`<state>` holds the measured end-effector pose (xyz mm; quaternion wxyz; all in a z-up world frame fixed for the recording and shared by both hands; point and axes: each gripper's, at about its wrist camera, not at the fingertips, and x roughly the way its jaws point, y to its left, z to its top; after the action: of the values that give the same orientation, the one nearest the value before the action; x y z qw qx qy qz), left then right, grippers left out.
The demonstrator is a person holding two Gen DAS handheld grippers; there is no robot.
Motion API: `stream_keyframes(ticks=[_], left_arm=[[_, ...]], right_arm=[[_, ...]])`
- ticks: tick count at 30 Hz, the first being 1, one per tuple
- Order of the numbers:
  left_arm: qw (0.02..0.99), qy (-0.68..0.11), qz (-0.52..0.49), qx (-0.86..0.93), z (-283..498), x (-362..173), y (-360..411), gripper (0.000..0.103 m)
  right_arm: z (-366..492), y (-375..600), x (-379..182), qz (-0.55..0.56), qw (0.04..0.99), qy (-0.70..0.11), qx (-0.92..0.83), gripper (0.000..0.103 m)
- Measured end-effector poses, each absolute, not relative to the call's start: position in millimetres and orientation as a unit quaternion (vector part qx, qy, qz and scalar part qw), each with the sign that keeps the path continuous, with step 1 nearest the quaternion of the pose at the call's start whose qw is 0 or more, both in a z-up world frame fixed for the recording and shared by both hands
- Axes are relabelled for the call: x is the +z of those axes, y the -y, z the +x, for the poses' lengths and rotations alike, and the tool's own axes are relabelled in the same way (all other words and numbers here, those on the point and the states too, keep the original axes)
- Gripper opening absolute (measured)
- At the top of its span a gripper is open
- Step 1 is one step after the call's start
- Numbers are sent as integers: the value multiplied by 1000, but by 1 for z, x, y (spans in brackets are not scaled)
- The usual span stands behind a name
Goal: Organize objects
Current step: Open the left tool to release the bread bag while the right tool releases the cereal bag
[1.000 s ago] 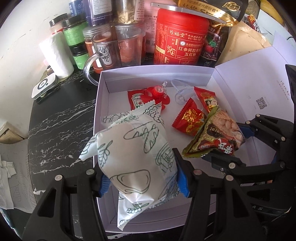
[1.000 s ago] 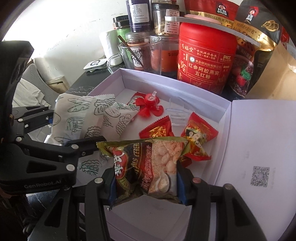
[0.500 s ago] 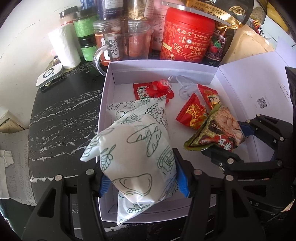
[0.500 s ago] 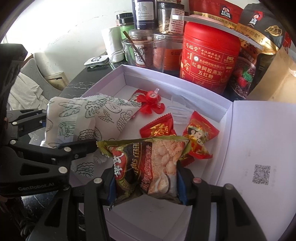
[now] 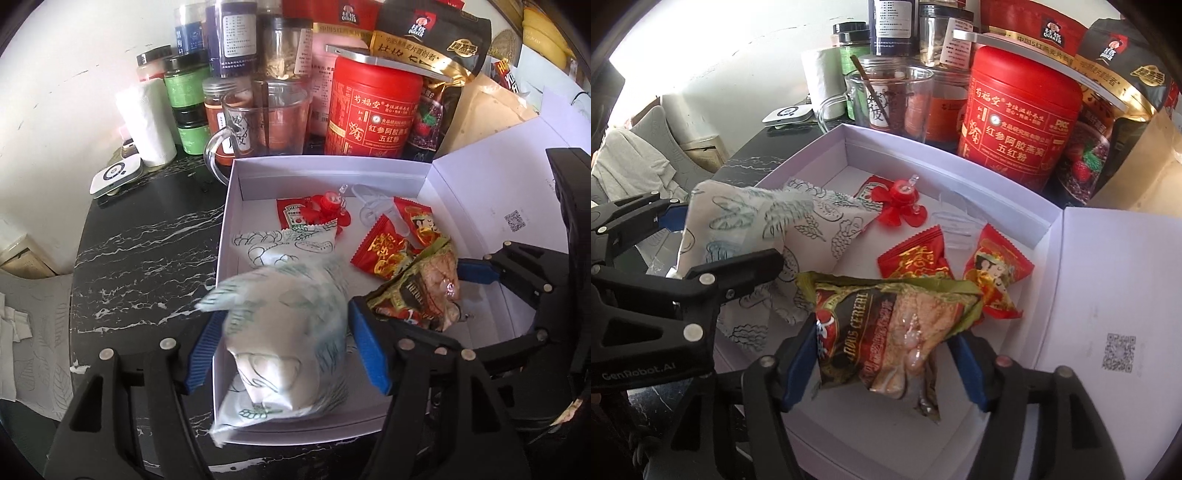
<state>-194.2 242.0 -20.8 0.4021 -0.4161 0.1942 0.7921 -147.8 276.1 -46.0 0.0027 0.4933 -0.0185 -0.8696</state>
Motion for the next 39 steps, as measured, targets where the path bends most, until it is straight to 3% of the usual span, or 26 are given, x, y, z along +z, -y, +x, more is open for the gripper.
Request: stream_keyframes(ticks=[25, 29, 32, 39], left_arm=[[401, -181, -347, 828, -178, 3, -221, 66], [394, -176, -355, 829, -182, -4, -220, 67], [387, -178, -352, 833, -183, -4, -220, 72], [366, -163, -355, 845, -186, 4, -210, 74]], right_arm=[[-129, -271, -31, 424, -23, -2, -905, 72], [-131, -268, -35, 422, -32, -16, -906, 75], [-130, -266, -35, 416, -33, -25, -908, 81], [-128, -269, -26, 401, -47, -19, -914, 83]])
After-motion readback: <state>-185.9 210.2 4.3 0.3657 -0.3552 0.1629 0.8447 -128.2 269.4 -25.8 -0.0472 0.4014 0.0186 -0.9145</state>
